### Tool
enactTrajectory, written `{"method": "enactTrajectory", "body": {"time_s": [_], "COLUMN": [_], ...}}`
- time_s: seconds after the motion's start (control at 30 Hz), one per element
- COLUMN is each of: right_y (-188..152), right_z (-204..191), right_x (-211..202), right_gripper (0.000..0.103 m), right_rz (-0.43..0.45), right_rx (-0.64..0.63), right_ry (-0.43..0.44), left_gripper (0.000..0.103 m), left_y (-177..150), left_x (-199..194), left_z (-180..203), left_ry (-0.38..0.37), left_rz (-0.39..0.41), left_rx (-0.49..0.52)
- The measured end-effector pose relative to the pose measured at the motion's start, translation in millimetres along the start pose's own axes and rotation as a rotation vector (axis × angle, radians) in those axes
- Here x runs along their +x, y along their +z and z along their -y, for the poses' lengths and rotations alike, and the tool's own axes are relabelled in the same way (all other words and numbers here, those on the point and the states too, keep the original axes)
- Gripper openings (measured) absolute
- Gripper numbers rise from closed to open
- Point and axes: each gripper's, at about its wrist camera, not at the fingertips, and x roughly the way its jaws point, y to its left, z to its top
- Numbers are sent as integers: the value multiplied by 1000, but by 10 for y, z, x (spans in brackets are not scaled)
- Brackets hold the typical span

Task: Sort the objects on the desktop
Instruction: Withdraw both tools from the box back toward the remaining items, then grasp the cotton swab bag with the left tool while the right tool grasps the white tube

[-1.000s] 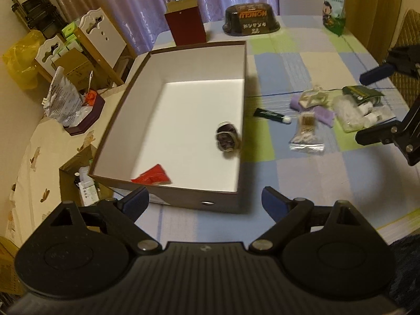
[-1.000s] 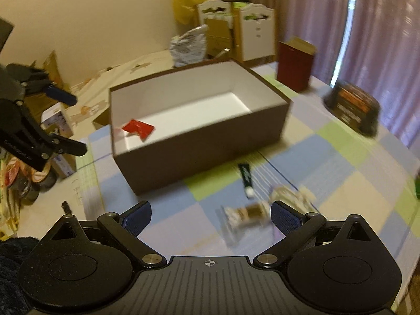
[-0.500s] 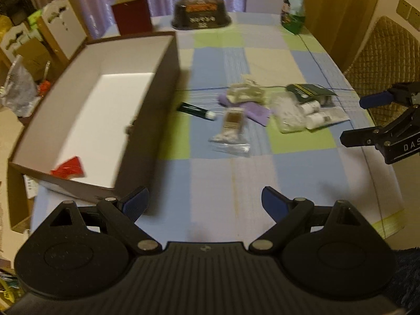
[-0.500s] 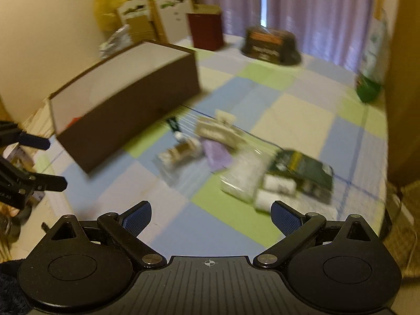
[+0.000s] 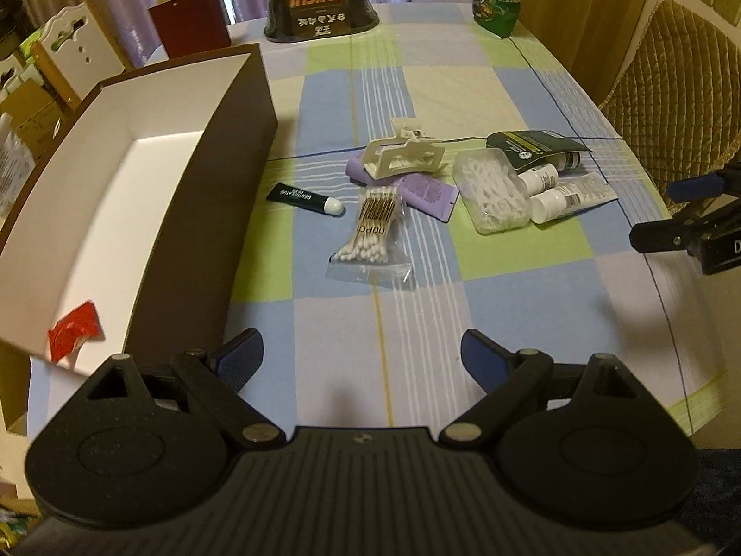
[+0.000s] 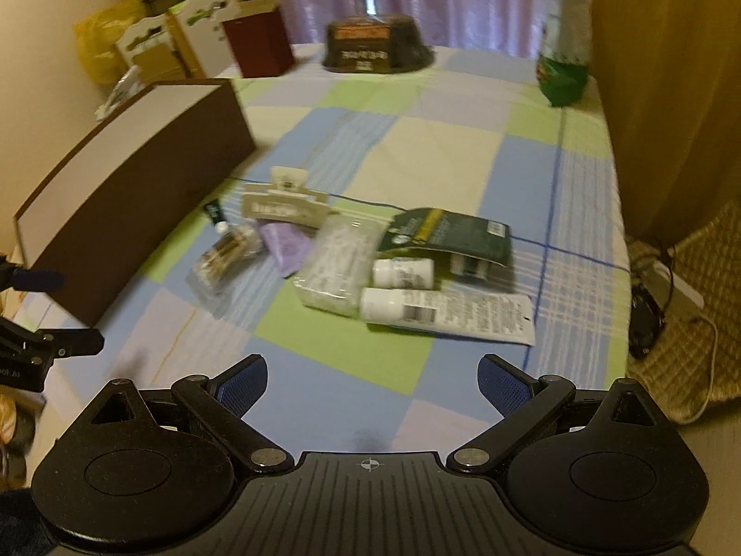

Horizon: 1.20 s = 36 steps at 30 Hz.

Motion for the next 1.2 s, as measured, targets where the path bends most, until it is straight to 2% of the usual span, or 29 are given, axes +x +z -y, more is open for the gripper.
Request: {"method": "enactTrajectory", "body": {"time_s": [0.17, 0.4, 0.53, 0.6, 0.77, 0.87, 0.9, 1.0, 1.03, 1.13, 1.2], "right_y": [21, 151, 248, 276, 303, 345, 359, 331, 319, 264, 188], "right_z": [250, 677, 777, 785, 766, 686, 652, 599, 583, 547, 549], "right_x": [200, 466, 637, 716, 860, 905, 928, 927, 923, 904, 869], "right_gripper": [100, 99, 98, 76, 76, 76, 73, 68, 67, 42, 39], "right_rz": [-36, -39, -32, -44, -69, -79, -91, -121, -130, -155, -160], "right_rx": [154, 603, 777, 816, 842, 776, 743, 651, 621, 532, 488], "right_ry": [-55, -28, -34, -43, -59, -107, -124, -152, -161, -188, -202], "left_gripper": [83, 83, 83, 83, 83, 83, 83, 74, 68, 64, 64], "left_y": [119, 300, 400, 442, 521, 555, 565, 598, 609, 644, 675], "left_x": [246, 509, 634, 689, 777, 841, 864, 955, 987, 1081, 1136], "left_z": [-4, -23, -62, -88, -140, -163, -166, -142, -131, -94, -67], "left_ry": [-16, -26, -32, -35, -52, -59, -61, -63, -64, -70, -75], "left_rz": [-17, -31, -37, -42, -46, -52, -54, -66, -70, -79, -79], "left_rx": [13, 42, 61, 67, 82, 83, 84, 99, 104, 101, 98]}}
